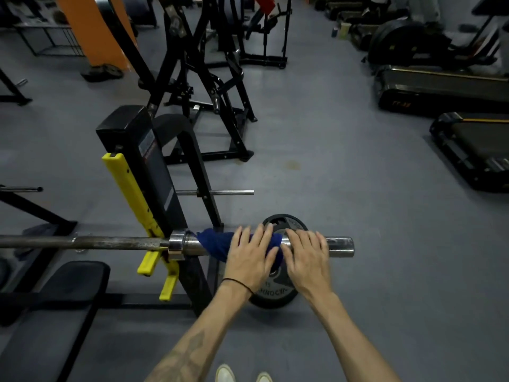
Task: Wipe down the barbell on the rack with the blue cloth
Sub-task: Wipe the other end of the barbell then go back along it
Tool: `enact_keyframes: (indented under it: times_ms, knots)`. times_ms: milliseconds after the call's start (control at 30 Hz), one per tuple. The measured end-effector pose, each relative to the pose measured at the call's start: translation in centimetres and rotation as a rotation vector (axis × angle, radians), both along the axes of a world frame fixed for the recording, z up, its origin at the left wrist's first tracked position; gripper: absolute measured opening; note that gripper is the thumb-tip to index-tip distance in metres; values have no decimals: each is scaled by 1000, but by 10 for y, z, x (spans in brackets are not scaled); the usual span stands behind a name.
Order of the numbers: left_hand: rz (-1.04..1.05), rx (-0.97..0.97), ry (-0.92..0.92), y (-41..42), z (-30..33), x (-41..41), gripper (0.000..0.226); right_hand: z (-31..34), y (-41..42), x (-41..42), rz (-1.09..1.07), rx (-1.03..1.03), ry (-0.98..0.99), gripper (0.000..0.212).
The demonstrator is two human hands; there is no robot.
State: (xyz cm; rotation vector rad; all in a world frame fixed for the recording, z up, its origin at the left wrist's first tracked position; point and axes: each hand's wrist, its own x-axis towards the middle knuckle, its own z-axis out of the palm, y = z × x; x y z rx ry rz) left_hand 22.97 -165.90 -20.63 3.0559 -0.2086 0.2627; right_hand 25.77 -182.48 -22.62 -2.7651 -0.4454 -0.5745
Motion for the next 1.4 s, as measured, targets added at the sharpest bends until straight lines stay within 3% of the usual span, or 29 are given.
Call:
enact_keyframes:
  times_ms: [233,333,433,533,767,867,1000,1100,1233,1400]
  knots:
    - [148,78,-53,104,-1,-28,61,-8,8,-2,-40,38,-27,44]
    - [170,8,-95,72,-2,-14,52,-10,20,-2,-109,56,-21,44]
    - [-2,-23,-62,15,3,4,46,-6,23,-2,-123,64,-32,41]
    - [-90,-2,-86,14,4,9,49,-1,15,-3,-82,46,-44,38]
    - [61,23,-138,115,-5,-16,49,-7,18,-3,-116,73,-11,42]
    - [118,-60,-166,69,-2,-6,42,-6,26,-3,-145,89,-12,42]
    - [-25,-74,-85,2,0,5,45,-3,24,-2,-136,79,-1,39]
    - [-60,-54,-117,26,-2,1,48,-1,15,-2,-92,60,15,38]
    - [76,-53,-158,80,-9,-11,47,-1,10,-3,-63,67,57,45]
    - [119,-93,-186,35,-1,2,40,11,0,-7,-58,232,77,57]
